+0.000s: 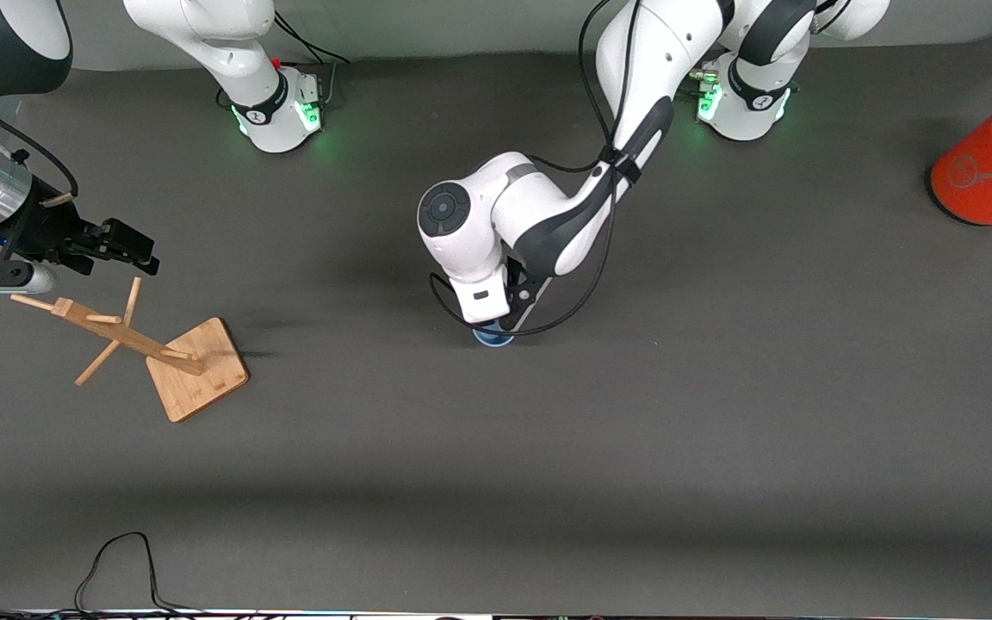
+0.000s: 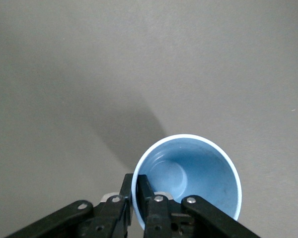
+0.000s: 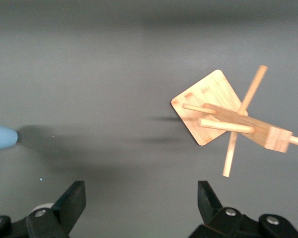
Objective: Rotate and upright cup with both arms
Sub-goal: 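Set the cup upright on the table and open the left gripper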
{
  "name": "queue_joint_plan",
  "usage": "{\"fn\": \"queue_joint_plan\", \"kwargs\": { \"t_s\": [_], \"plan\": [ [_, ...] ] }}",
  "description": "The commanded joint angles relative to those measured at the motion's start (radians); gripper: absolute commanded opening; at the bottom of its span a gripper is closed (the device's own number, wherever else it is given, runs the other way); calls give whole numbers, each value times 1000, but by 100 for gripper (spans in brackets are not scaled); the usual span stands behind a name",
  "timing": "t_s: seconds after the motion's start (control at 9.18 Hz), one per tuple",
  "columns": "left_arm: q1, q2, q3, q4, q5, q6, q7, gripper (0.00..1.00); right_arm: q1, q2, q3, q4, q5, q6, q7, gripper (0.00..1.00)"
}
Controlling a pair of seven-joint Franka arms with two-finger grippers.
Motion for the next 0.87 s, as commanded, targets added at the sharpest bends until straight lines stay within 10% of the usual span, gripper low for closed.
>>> {"fn": "queue_joint_plan", "kwargs": {
  "t_s": [0.0,0.11,0.44,0.54,0.76],
  "plan": [
    [-23,-36,12,-41,21,-22,-26,17,-2,-1,1,14,39,-12,-44,100],
    [-25,-35,12,-43,23,-24,-23,59,-5,2,-2,15,31,-12,-46,100],
    [-31,-35,12,-52,24,-25,-9,74,12,5,-49,42,-19,-12,-33,100],
    [-31,-38,14,-51,26,-34,-6,100,102,7,-146,50,-21,-12,-7,100],
    [-19,-76,5,-34,61,-111,122,100,228,44,-300,107,-48,-13,-4,100]
  ]
}}
